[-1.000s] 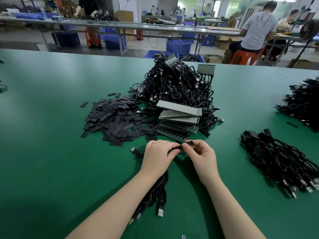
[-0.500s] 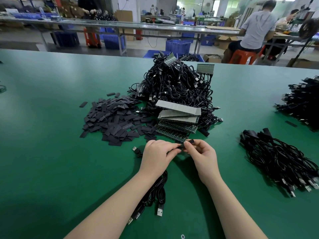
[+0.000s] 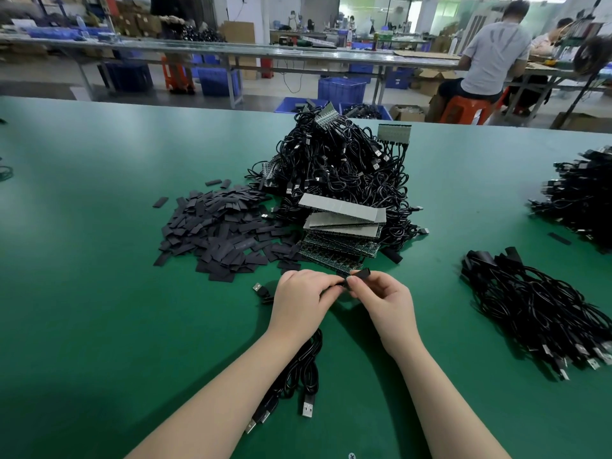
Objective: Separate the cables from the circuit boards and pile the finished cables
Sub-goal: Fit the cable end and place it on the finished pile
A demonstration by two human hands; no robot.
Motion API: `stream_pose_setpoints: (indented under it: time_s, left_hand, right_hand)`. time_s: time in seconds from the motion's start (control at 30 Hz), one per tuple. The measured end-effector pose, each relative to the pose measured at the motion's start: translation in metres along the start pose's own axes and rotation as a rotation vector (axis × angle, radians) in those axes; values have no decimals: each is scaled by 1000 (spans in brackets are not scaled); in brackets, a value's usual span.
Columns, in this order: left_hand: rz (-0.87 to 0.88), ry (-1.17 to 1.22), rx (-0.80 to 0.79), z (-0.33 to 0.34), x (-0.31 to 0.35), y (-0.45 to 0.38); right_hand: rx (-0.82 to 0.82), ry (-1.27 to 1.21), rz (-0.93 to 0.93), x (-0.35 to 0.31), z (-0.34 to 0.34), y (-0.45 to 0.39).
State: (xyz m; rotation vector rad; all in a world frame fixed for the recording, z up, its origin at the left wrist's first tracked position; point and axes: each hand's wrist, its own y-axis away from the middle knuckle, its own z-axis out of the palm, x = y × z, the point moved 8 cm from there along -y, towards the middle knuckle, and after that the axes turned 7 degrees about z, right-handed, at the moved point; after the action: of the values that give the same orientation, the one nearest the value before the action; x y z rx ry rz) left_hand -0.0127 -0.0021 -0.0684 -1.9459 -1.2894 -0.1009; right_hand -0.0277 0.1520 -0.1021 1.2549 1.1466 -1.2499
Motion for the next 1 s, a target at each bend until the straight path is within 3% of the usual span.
stream_pose_setpoints:
  time_s: [1.0]
  left_hand:
    - [-61,-38,-15,0,-4,1]
  right_hand:
    - [105,195,-160,-9,0,9]
